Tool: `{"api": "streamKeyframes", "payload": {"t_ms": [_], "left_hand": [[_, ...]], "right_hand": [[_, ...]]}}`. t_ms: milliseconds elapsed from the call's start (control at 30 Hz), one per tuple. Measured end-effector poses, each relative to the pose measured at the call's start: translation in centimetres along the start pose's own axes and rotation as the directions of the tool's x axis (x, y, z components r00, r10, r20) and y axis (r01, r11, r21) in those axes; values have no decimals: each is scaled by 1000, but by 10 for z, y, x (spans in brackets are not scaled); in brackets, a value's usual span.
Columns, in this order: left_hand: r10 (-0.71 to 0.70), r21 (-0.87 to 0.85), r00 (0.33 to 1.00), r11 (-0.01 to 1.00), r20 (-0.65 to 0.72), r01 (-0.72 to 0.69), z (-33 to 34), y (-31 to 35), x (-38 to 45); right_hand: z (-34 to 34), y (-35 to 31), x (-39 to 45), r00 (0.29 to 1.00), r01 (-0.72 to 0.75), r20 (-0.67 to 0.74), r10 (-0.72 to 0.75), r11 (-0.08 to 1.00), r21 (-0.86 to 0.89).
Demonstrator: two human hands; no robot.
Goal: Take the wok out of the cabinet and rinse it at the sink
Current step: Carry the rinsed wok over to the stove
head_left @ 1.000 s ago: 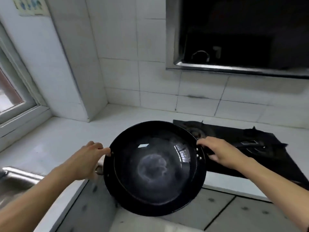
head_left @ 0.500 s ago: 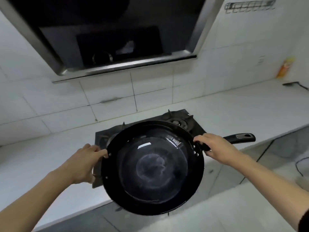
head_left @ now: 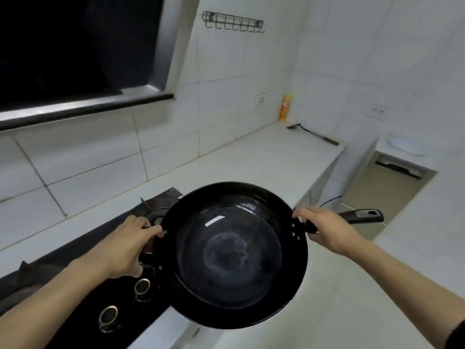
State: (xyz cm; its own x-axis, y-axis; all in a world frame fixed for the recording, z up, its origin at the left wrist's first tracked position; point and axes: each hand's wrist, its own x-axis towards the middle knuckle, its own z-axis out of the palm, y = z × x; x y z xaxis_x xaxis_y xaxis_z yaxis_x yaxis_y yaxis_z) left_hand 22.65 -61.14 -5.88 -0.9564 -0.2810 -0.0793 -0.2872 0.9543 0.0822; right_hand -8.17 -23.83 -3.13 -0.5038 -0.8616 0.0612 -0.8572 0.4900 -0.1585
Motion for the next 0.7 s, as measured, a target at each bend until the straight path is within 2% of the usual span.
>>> {"api": "streamKeyframes", "payload": {"t_ms": [167,333,567,700], "left_hand": [[101,-7,995,995,-4,-101,-6,15,82],[139,7,990,990,11,-139,-15,44,153],[38,83,997,996,68,-44,-14,110,241],[-40,65,998,997,48,36,-14,142,275]], "right_hand": [[-6,44,2,995,-96,-29,97,995,18],[-2,107,16,989,-140,-34,141,989,43],[7,221,62,993,-105,-48,109,991,81],[3,274,90,998,-56,-23,59,994,91]]}}
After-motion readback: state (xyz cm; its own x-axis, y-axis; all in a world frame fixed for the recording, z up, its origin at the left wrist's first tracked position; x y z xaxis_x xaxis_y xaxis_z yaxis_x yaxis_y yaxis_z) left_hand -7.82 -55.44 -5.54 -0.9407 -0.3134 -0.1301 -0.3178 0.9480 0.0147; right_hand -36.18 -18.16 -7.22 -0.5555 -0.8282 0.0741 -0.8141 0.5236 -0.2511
